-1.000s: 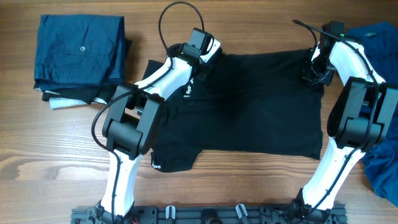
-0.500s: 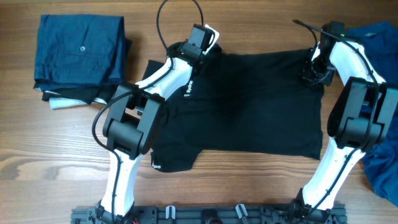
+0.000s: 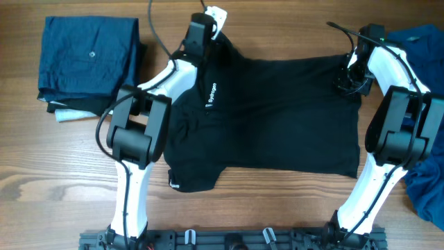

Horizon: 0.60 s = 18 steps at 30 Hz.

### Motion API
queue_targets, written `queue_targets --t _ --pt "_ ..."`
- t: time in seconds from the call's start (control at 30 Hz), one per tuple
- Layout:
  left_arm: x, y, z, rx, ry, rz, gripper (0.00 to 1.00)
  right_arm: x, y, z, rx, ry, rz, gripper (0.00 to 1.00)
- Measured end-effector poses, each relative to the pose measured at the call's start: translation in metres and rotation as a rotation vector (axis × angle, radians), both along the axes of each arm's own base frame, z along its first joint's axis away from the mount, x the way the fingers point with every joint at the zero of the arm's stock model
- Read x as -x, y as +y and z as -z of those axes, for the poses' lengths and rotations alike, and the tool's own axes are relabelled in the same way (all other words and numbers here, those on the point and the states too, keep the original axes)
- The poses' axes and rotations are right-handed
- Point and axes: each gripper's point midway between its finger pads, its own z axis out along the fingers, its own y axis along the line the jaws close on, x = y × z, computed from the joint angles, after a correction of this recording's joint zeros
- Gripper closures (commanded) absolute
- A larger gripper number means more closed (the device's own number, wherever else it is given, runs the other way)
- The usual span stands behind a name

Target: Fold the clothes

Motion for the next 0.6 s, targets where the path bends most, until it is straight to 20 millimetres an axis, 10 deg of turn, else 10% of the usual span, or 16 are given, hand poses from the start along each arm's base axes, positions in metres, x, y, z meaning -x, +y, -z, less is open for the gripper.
queue_targets --t 0.07,0.33,0.47,0.6 --pt "-0.009 0.009 0.014 0.043 -0.010 -0.021 0.36 0.000 0.000 0.000 0.000 0.000 0.000 0.85" --pt "-0.025 0.002 -0.004 0.160 0.026 -0.051 0.23 0.000 0.000 0.000 -0.003 -0.001 0.001 0.85" --pt "-0.018 -0.006 -0.043 0.183 0.184 -0.046 0.76 0.000 0.000 0.000 -0.004 -0.002 0.002 0.85" --pt "0.024 -0.011 -0.044 0.218 0.407 -0.048 0.73 0.000 0.000 0.000 -0.006 -0.003 0.002 0.85"
